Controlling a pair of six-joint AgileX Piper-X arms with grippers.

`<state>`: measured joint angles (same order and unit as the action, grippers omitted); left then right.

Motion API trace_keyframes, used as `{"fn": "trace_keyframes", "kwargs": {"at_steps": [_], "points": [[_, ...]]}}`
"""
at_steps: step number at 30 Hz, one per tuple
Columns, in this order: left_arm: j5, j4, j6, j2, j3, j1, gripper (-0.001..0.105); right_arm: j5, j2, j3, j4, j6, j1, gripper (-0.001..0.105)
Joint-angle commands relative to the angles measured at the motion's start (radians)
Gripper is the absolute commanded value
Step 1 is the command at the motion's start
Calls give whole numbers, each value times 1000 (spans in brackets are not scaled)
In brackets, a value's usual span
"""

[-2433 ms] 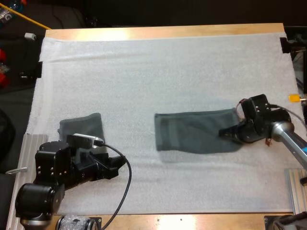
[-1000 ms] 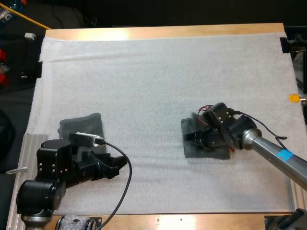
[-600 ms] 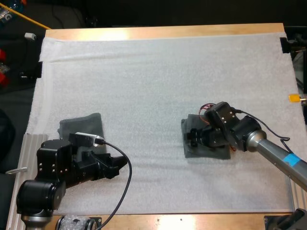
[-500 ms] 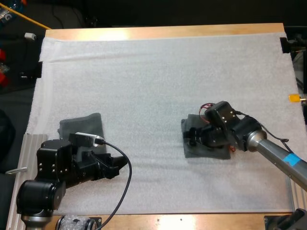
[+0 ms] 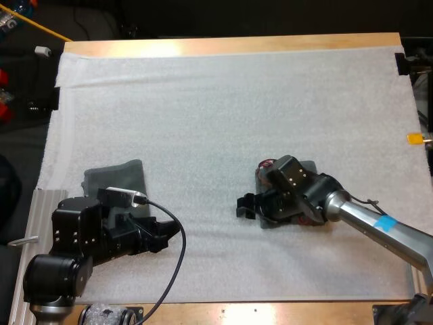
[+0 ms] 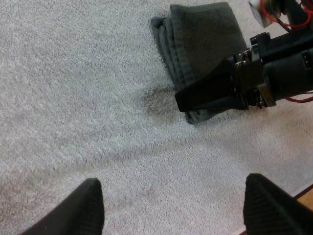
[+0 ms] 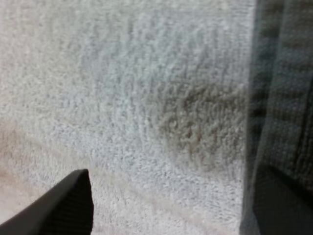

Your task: Pick towel from pile, fold and stack

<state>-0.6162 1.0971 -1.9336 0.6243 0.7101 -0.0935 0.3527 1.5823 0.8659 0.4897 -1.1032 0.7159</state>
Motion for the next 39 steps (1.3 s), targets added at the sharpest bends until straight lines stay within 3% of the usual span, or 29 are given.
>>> {"fn": "trace_keyframes", "kwargs": {"at_steps": [1,9,12,17,21,26,35,39], "points": [[-8,-3,2,3,6,-8,59,11,-19,4,-7,2,0,69],[-8,-3,6,3,6,-8,59,5,-172,4,10,-25,0,69],[-8,-3,6,3,6,-8,59,-46,-253,4,62,-59,0,69],[-10,-13,6,3,6,-8,59,-94,-423,4,186,-242,0,69],[-27,-43,4,3,6,-13,60,-181,-535,4,278,-248,0,69],[-23,-137,-47,32,6,-101,70,-285,-675,4,387,-248,0,69],[0,-319,-236,218,6,-293,70,-369,-804,4,536,-285,0,69],[53,-409,-289,310,6,-368,70,-390,-833,4,571,-285,0,69]]}}
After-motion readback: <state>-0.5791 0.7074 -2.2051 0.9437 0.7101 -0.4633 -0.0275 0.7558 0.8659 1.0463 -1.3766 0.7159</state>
